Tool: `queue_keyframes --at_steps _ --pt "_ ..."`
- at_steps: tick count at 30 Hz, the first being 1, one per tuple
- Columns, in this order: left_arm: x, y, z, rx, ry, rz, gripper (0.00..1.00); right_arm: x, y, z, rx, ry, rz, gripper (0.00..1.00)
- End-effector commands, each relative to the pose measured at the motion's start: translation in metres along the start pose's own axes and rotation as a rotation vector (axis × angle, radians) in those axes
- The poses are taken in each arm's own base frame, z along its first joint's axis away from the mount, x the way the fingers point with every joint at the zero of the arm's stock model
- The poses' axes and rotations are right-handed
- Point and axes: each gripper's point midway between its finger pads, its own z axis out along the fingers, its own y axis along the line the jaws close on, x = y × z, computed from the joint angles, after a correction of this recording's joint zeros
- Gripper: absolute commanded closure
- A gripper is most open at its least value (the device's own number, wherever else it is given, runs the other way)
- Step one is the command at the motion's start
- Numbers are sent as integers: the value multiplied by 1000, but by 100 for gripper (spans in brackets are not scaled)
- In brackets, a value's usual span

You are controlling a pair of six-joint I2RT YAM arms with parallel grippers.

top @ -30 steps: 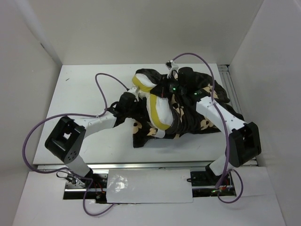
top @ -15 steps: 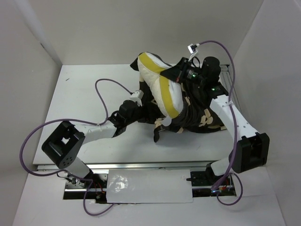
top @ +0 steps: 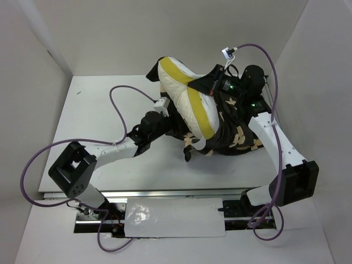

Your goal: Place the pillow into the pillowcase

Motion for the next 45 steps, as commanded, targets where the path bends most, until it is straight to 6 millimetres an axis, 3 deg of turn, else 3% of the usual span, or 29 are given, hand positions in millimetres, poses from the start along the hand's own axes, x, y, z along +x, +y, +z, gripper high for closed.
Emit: queue_keyframes --at_steps 1,2,3,5,6,7,8,9,10,11,12,14,15,16,17,19,21,25,26,32,35,38,39,41,42,45 --pt "-19 0 14 -59 -24 11 6 -28 77 -16 -155 -100 -206 100" --pt "-16 3 14 -69 -12 20 18 -30 72 -15 -128 -106 -235 100" --pt "-12 7 13 -90 0 11 47 -29 65 -15 -98 -105 -233 100" --pt "-9 15 4 -132 18 11 69 -27 47 -14 -19 -95 -247 100" --pt "-19 16 -6 -163 -15 13 85 -27 43 -11 3 -87 -263 100" --pt "-25 19 -12 -194 -32 15 94 -28 32 -7 59 -93 -263 100" --pt "-17 34 -24 -276 6 23 100 -18 8 -7 147 -51 -223 100" --pt "-30 42 -38 -348 -42 17 100 -9 -15 -2 260 -24 -247 100" --pt "-30 49 -48 -397 -39 15 100 -12 -21 0 304 -46 -278 100" --pt "-32 58 -58 -442 -34 18 100 2 -42 1 379 3 -288 100" --pt "-34 63 -75 -483 -20 9 100 16 -47 7 399 40 -295 100" --pt "-31 81 -95 -544 1 -7 100 34 -81 9 537 93 -315 100" --pt "-26 89 -107 -576 27 -7 100 48 -84 16 568 119 -314 100" --pt "-28 91 -114 -590 29 -11 100 46 -105 10 710 96 -341 100" --pt "-28 95 -126 -605 21 -33 100 61 -120 11 763 141 -348 100" --pt "-25 101 -139 -636 19 -49 100 80 -125 18 769 205 -389 100" --pt "-36 108 -151 -659 -26 -76 100 104 -131 24 732 281 -415 100" --pt "-48 125 -164 -711 -58 -106 100 128 -127 27 667 337 -440 100" --pt "-53 133 -168 -751 -72 -125 100 134 -117 30 597 355 -442 100" --pt "-60 192 -184 -1003 -69 -255 100 171 -107 16 447 501 -492 100" --pt "-84 206 -191 -1053 -142 -294 100 202 -126 9 500 646 -488 100" --pt "-114 206 -195 -1036 -202 -277 100 221 -133 4 528 756 -532 100" --pt "-135 199 -202 -1017 -255 -268 100 238 -146 -4 539 844 -523 100" --pt "-143 189 -208 -982 -272 -268 100 249 -151 7 567 874 -531 100" --pt "-150 182 -210 -953 -287 -249 100 250 -163 8 618 881 -536 100" --pt "-162 155 -224 -856 -341 -231 100 284 -190 10 668 1016 -513 100"
